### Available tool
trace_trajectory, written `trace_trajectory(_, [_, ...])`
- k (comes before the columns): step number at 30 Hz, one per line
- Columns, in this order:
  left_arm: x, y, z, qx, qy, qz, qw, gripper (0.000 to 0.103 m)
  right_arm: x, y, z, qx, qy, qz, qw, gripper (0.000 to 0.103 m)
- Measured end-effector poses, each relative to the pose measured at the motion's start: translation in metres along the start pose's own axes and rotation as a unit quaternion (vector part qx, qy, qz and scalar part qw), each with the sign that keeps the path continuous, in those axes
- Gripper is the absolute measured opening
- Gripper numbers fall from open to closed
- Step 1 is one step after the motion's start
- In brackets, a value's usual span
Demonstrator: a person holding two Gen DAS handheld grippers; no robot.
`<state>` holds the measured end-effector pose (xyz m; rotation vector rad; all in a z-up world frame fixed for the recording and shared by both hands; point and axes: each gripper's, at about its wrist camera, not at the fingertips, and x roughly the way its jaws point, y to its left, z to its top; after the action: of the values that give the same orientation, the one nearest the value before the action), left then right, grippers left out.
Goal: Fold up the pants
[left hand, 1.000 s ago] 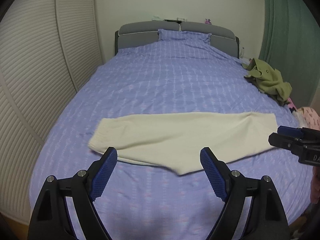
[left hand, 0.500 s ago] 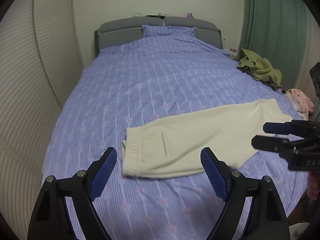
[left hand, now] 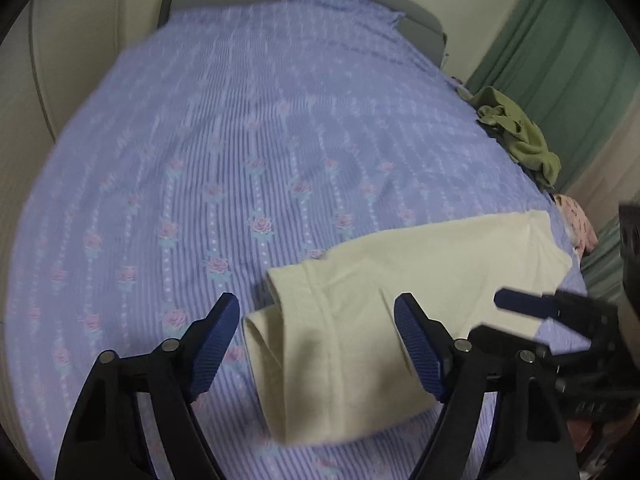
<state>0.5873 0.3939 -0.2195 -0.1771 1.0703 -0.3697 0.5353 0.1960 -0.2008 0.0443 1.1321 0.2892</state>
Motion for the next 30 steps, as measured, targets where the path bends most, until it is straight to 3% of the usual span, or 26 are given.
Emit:
trace_trajectory(5, [0.053,0.028,0.013,-0.043,0.054,-0.021,0.9974,0.070,0.030,-0.004,0.003,0.015,0.030,-0.014,0.999,0.064])
trace_trajectory(9, [0.090,0.047,0.007,-0.103,0.088,-0.022,0.9905,0.064,0.041,-0.010,0.000,0.029,0.041,-0.022,0.999,0.064])
trace_trajectory(12, [0.102,0.050,0.000,-0.137,0.093,-0.048,0.9850,0.059,0.043,-0.014,-0.003,0.032,0.048,-0.021,0.998,0.064])
trace_trajectory(14, [0.103,0.049,0.000,-0.151,0.089,-0.067,0.9822,0.050,0.042,-0.017,-0.006,0.033,0.049,-0.022,0.998,0.064])
trace_trajectory(15, [0.103,0.046,0.000,-0.160,0.093,-0.075,0.9800,0.040,0.041,-0.018,-0.006,0.034,0.048,-0.022,0.998,0.064])
trace_trajectory(17, [0.089,0.036,0.002,-0.149,0.075,-0.079,0.9828,0.030,0.042,-0.021,-0.007,0.040,0.048,-0.021,0.998,0.064])
trace_trajectory(18, [0.081,0.033,0.003,-0.142,0.064,-0.090,0.9837,0.020,0.040,-0.023,-0.007,0.044,0.047,-0.016,0.998,0.064])
trace_trajectory(22, [0.055,0.022,-0.008,-0.131,0.045,-0.142,0.9801,0.020,0.034,-0.027,-0.007,0.050,0.035,-0.010,0.998,0.064])
trace_trajectory(25, [0.075,0.021,-0.018,-0.123,0.087,-0.118,0.9815,0.023,0.038,-0.025,-0.003,0.052,0.031,-0.007,0.998,0.064])
trace_trajectory(28, [0.090,0.031,-0.024,-0.158,0.100,-0.103,0.9768,0.024,0.039,-0.022,-0.001,0.050,0.032,-0.006,0.998,0.064])
trace_trajectory(30, [0.085,0.032,-0.027,-0.173,0.095,-0.110,0.9742,0.014,0.036,-0.018,-0.002,0.043,0.032,-0.005,0.999,0.064])
